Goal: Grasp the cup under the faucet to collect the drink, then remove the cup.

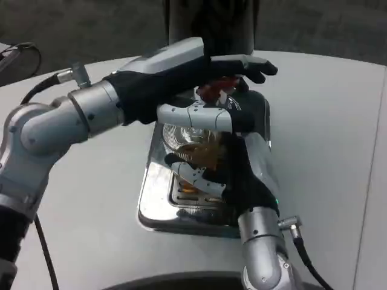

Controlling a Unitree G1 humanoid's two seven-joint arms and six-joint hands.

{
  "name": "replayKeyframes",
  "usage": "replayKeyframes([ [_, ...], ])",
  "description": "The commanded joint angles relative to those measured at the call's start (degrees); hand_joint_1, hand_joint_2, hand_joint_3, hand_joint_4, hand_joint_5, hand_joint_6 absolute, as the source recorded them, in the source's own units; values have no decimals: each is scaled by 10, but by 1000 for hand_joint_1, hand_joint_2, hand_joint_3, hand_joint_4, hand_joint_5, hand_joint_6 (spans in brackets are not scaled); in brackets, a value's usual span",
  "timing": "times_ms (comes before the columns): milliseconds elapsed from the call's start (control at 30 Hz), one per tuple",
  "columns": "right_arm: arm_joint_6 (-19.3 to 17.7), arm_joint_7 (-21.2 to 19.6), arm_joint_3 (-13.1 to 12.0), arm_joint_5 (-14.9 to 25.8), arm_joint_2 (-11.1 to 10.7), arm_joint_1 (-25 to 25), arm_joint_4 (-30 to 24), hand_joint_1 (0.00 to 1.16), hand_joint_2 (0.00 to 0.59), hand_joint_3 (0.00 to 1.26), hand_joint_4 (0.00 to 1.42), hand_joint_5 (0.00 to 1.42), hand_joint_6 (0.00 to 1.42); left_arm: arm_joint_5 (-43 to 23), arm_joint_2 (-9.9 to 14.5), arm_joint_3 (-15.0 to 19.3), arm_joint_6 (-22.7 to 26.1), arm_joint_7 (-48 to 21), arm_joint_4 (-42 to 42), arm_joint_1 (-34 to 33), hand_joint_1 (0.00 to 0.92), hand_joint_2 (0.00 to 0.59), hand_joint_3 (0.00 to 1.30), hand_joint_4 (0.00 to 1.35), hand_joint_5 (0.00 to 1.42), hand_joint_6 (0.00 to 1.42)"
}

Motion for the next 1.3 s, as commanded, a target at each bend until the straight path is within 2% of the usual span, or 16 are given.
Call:
replayKeyframes([
  [33,9,-9,12,-8,13,5,4,751,251,244,320,352,238,8,16,5,13,-3,6,25,0,10,195,194,262,214],
  [200,13,-25,13,-12,19,5,8,778,262,318,396,426,277,-11,11,21,18,5,6,28,0,13,197,205,275,216],
  [467,24,-48,19,-10,27,4,18,795,269,392,473,521,334,-67,-11,74,53,32,19,24,0,16,188,208,313,230],
  [967,34,-73,19,-7,22,23,-7,803,272,463,543,635,395,-138,-38,130,93,29,0,16,0,16,215,269,380,314],
  [1133,31,-84,10,-6,19,36,-23,823,267,497,582,678,434,-160,-38,144,107,22,-30,31,0,16,246,316,436,366],
  [1300,29,-85,0,-4,15,51,-44,834,257,522,608,724,461,-183,-27,164,128,19,-83,65,0,16,258,340,453,386],
])
